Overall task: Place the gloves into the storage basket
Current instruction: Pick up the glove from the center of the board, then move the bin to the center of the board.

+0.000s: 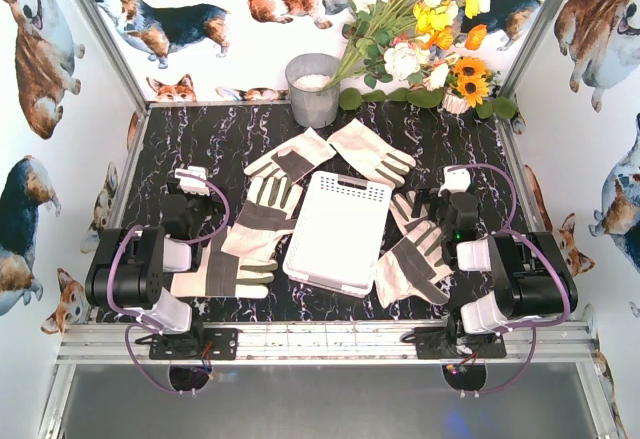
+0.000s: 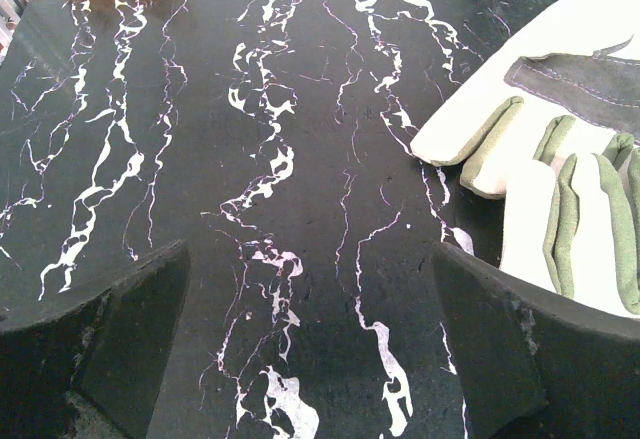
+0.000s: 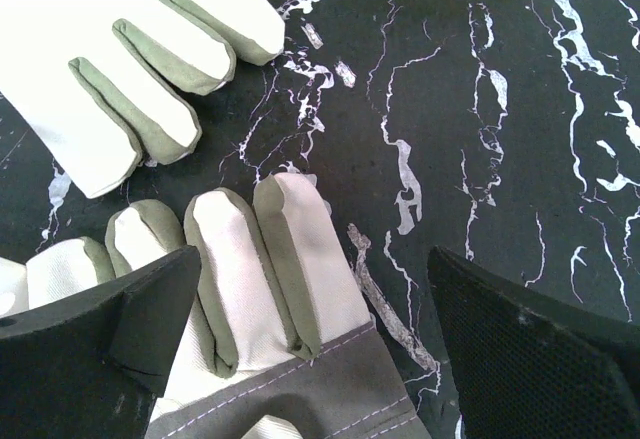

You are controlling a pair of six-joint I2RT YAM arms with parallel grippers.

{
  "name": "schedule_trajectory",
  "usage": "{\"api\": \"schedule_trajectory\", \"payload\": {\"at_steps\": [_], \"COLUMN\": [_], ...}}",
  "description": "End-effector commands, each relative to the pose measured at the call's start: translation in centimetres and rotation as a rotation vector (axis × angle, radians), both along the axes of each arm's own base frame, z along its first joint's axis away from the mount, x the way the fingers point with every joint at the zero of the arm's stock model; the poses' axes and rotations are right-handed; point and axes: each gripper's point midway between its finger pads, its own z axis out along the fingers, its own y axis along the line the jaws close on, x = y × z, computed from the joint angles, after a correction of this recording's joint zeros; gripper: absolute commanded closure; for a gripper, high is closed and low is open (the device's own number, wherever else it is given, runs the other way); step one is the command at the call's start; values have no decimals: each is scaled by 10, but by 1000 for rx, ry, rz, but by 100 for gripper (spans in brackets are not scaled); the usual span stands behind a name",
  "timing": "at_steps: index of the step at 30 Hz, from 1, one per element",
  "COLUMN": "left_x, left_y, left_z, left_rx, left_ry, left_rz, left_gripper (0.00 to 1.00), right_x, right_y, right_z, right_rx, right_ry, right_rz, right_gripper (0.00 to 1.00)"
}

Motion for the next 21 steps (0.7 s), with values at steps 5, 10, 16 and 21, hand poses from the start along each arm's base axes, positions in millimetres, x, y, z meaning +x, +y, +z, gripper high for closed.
{"api": "schedule_trajectory", "payload": {"at_steps": [5, 10, 16, 21], "left_x": [0, 0, 1, 0], "left_y": [0, 1, 24, 49], "left_z": [2, 1, 7, 27], "left_rx": [10, 8, -34, -115], "left_ry": [-9, -9, 3, 124], "left_rz": [-6, -3, 153, 345], "left_gripper": [0, 0, 0, 0], "right_x": [13, 13, 13, 0], "right_y": [-1, -1, -7, -27], "right_z": [22, 22, 22, 63], "right_rx": [-7, -6, -4, 8], "right_ry": [-79, -80, -75, -124], "right_rz": [3, 3, -37, -160], "right_gripper": [0, 0, 0, 0]}}
